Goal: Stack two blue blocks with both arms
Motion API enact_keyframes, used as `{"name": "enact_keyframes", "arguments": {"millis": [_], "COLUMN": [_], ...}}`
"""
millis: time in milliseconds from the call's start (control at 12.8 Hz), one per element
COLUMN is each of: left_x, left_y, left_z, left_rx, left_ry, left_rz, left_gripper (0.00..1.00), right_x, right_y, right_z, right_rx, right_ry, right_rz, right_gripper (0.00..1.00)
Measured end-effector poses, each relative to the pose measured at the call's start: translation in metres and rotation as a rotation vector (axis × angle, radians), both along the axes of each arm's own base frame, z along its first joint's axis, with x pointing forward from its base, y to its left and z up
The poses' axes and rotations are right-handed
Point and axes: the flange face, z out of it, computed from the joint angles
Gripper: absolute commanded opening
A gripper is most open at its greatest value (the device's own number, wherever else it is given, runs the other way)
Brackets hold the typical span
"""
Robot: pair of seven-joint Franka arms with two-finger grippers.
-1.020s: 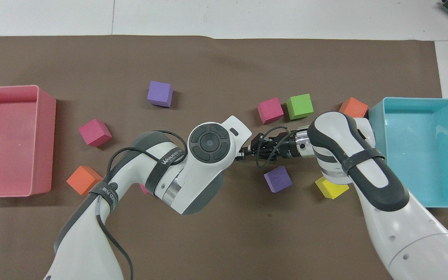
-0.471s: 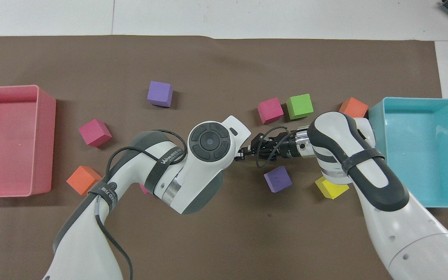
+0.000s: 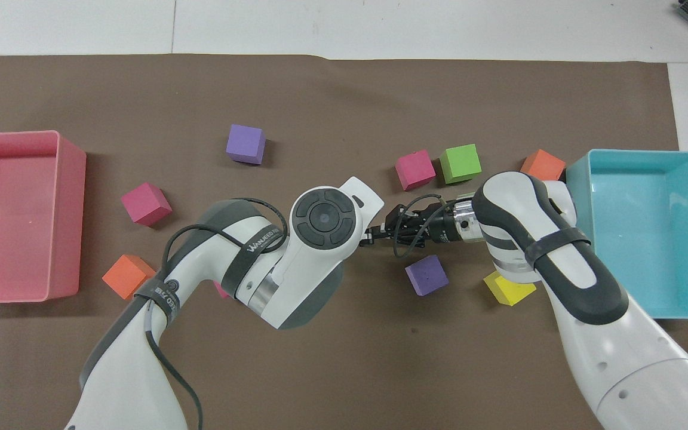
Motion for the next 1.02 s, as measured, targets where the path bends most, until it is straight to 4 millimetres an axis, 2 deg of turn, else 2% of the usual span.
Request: {"name": "enact_keyframes", "arguments": {"millis": [1020], "left_x": [-0.0001], "left_y": [0.0007], "left_z": [-0.0003], "left_rx": [0.005], "left_ry": [0.005], "left_rz": [0.022], "left_gripper": [0.15], "right_x": [-0.0001], "right_y": [0.0], "right_z": [-0.0001], "right_rx": [0.0], "right_ry": [0.0], "right_rz": [0.0], "right_gripper": [0.0]}}
